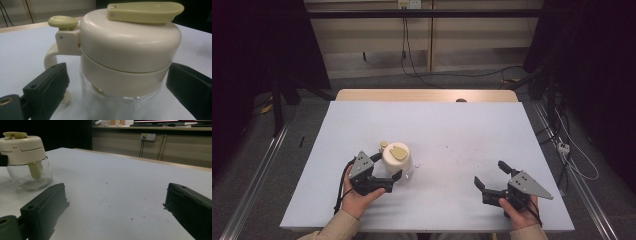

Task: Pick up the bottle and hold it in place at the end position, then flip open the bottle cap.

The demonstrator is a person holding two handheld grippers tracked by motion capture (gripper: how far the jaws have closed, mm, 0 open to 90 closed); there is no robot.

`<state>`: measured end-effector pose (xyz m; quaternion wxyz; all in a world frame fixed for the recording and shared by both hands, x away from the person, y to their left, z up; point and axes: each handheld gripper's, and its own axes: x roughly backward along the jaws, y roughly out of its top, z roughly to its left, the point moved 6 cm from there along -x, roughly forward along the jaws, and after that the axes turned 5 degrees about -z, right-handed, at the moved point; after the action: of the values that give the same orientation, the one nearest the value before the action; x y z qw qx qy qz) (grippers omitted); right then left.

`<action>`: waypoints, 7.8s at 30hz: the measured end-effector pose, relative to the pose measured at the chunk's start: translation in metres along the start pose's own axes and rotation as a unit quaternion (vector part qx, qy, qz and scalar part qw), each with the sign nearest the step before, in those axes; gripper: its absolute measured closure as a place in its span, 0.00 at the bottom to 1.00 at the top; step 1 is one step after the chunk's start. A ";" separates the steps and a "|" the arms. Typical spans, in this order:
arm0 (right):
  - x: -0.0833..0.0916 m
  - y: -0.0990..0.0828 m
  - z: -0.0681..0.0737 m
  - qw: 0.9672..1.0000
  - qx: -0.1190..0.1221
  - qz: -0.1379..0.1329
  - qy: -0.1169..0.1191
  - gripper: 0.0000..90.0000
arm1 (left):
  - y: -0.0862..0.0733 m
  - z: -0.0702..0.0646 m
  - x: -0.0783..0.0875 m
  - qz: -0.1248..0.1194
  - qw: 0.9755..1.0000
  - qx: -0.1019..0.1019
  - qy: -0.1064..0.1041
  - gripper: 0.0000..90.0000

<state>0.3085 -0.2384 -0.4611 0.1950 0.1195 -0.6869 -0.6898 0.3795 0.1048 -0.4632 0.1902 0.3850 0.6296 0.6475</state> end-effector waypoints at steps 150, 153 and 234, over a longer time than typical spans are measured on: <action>-0.001 0.002 -0.001 1.000 -0.006 -0.008 0.010 0.04 | 0.050 -0.007 -0.088 -0.063 0.997 0.038 0.018 0.07; -0.002 0.002 -0.001 1.000 -0.007 -0.006 0.010 0.04 | 0.052 -0.008 -0.090 -0.065 0.997 0.037 0.016 0.07; -0.003 0.001 -0.002 1.000 -0.006 -0.005 0.015 0.04 | 0.046 0.002 -0.130 -0.044 0.997 0.045 0.035 0.07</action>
<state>0.3124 -0.2384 -0.4604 0.2024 0.1317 -0.6792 -0.6931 0.4739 0.0048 -0.4525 0.1789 0.3425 0.6803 0.6229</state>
